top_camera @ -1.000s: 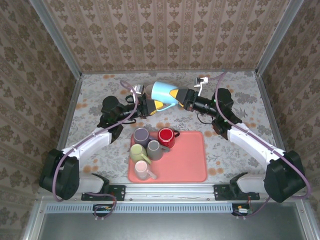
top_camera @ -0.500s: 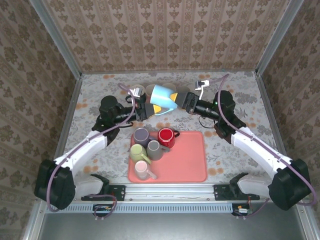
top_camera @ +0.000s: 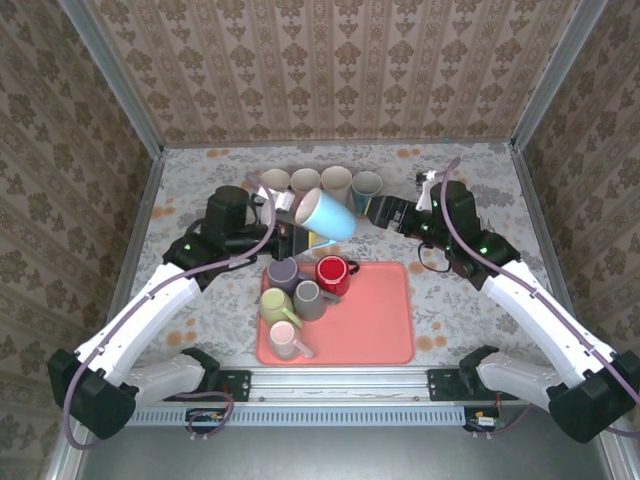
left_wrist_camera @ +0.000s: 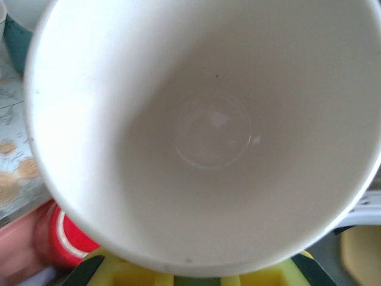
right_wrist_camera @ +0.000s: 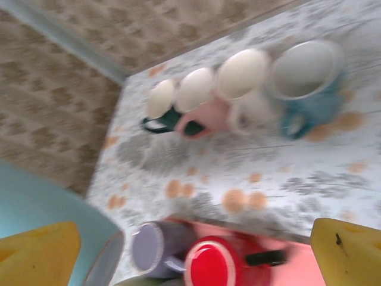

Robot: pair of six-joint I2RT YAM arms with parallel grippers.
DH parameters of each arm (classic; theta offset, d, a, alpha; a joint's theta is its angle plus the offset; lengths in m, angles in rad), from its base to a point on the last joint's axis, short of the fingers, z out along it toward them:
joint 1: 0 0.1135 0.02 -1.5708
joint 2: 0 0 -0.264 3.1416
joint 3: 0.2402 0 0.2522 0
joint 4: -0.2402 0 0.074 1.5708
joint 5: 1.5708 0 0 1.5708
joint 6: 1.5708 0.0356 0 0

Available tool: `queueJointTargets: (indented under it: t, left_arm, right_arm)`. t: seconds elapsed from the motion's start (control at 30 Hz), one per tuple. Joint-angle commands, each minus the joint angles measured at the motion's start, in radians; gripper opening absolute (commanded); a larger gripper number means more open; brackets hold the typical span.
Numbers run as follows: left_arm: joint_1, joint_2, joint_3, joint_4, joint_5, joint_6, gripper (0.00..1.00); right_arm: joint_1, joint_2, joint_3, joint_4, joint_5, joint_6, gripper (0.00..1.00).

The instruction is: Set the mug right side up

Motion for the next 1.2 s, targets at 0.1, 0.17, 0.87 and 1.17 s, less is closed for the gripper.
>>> queueJointTargets:
  t: [0.1, 0.17, 0.87, 1.17]
  left_arm:
    - [-0.133, 0.181, 0.217, -0.16, -0.304, 0.181, 0.0]
    - [-0.175, 0.266, 0.288, -0.173, -0.361, 0.191, 0.0]
    - [-0.329, 1.149, 1.231, -0.4, -0.791, 0.217, 0.0]
    - [-0.329, 1.38, 1.512, -0.486, -0.879, 0.17, 0.0]
  right_arm:
    - [-0.022, -0.033, 0.15, -0.398, 0.481, 0.002, 1.0]
    - [-0.042, -0.031, 0.18, -0.437, 0.532, 0.017, 1.0]
    - [-0.084, -0.225, 0.047, -0.426, 0.588, 0.041, 1.0]
    - [-0.084, -0.336, -0.075, -0.39, 0.475, 0.044, 1.0]
